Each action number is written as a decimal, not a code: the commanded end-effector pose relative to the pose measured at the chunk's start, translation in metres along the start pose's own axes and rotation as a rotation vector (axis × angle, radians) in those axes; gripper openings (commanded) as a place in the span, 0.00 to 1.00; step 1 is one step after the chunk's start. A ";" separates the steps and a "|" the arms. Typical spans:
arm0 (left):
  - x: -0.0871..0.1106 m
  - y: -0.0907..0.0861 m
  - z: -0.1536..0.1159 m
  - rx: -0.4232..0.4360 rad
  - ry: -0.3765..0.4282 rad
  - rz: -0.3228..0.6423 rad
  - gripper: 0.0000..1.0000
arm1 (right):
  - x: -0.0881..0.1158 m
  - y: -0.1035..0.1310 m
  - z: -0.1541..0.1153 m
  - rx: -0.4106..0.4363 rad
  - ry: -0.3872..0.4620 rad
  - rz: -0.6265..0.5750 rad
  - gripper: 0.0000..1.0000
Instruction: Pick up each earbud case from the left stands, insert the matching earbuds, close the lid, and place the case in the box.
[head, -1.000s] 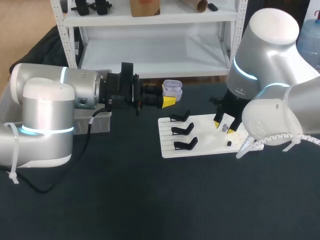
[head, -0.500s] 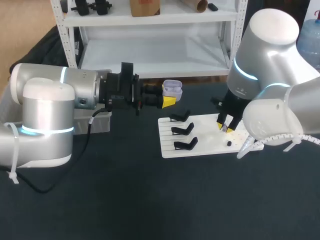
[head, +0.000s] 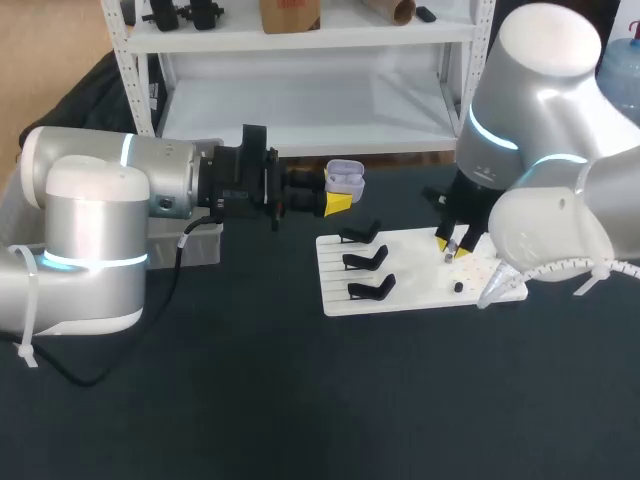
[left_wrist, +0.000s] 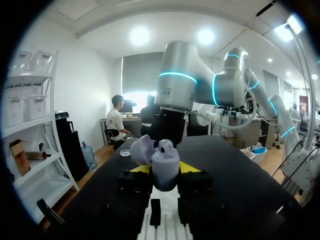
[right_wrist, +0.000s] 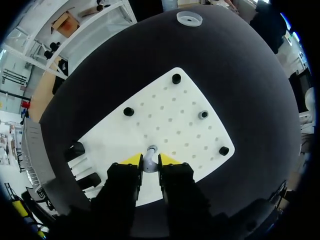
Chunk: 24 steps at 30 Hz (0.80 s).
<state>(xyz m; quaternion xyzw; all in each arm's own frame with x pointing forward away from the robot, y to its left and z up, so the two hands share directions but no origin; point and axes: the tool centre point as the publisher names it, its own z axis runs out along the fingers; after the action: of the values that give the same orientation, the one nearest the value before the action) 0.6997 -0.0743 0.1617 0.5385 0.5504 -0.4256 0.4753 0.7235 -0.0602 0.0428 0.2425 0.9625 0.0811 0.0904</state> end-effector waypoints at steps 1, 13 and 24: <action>0.000 -0.001 0.000 -0.005 -0.002 0.001 0.00 | 0.003 -0.007 -0.033 -0.022 0.020 -0.054 0.00; 0.000 -0.001 0.000 -0.005 -0.002 0.001 0.00 | 0.025 -0.005 -0.115 -0.086 0.139 -0.495 0.00; 0.000 -0.001 0.000 -0.005 -0.002 0.001 0.00 | 0.054 0.026 -0.176 -0.174 0.130 -0.786 0.00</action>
<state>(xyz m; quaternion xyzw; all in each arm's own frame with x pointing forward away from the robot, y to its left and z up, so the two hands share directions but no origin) 0.6997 -0.0743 0.1617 0.5385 0.5504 -0.4256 0.4753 0.6561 -0.0314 0.1937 -0.1327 0.9795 0.1355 0.0683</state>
